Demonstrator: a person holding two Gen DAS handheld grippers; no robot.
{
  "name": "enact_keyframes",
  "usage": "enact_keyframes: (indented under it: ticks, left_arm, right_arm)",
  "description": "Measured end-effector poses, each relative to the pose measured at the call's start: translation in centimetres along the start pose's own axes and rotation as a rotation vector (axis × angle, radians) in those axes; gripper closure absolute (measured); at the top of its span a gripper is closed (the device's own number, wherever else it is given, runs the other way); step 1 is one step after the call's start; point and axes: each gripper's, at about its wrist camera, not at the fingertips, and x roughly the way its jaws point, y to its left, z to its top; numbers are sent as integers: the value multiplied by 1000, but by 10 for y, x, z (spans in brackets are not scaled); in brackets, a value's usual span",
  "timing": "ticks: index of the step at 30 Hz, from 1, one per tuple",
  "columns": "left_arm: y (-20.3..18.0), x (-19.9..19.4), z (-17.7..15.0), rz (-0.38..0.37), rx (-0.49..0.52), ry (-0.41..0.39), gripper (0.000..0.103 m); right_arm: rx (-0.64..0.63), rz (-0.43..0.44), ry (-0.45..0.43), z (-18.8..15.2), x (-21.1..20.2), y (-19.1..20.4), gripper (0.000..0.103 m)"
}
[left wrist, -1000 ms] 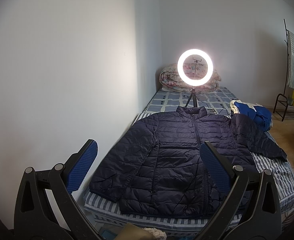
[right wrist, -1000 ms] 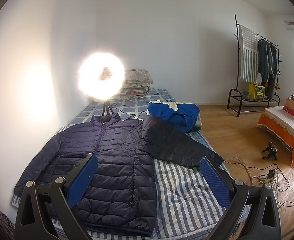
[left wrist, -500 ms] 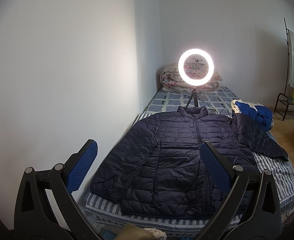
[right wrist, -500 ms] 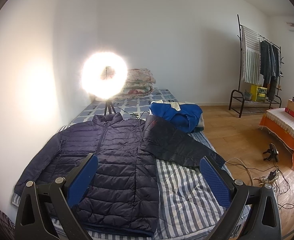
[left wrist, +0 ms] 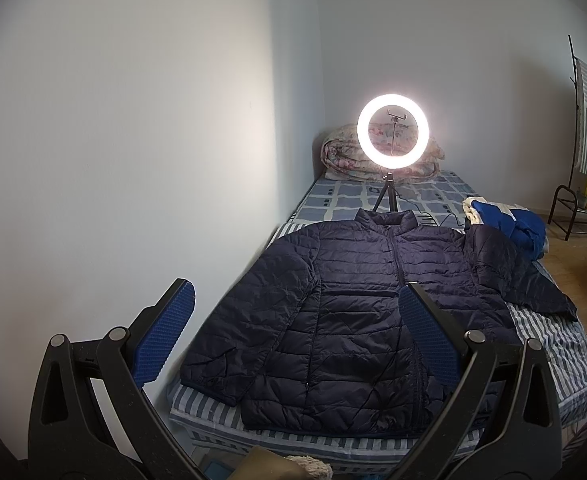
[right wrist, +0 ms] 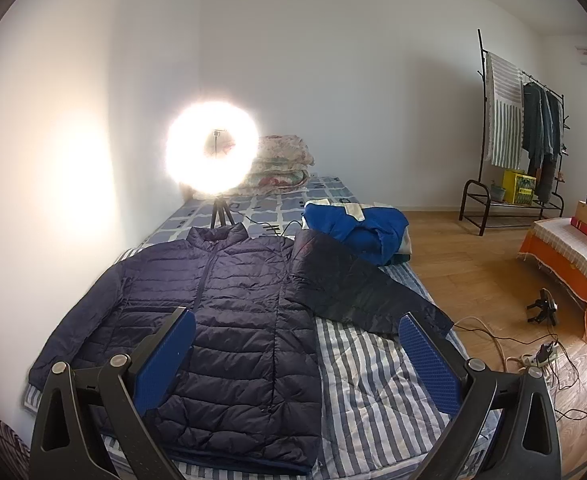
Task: Fold large clothes
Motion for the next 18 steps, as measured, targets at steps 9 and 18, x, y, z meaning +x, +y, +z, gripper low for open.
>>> enact_keyframes:
  ticks: [9,18]
  left_arm:
    - [0,7,-8,10,8,16,0]
    - [17,12,-23,45,7,39,0]
  right_arm:
    - [-14,16,11,-1,5,8,0]
    - [-71,46,17,2,20,40,0]
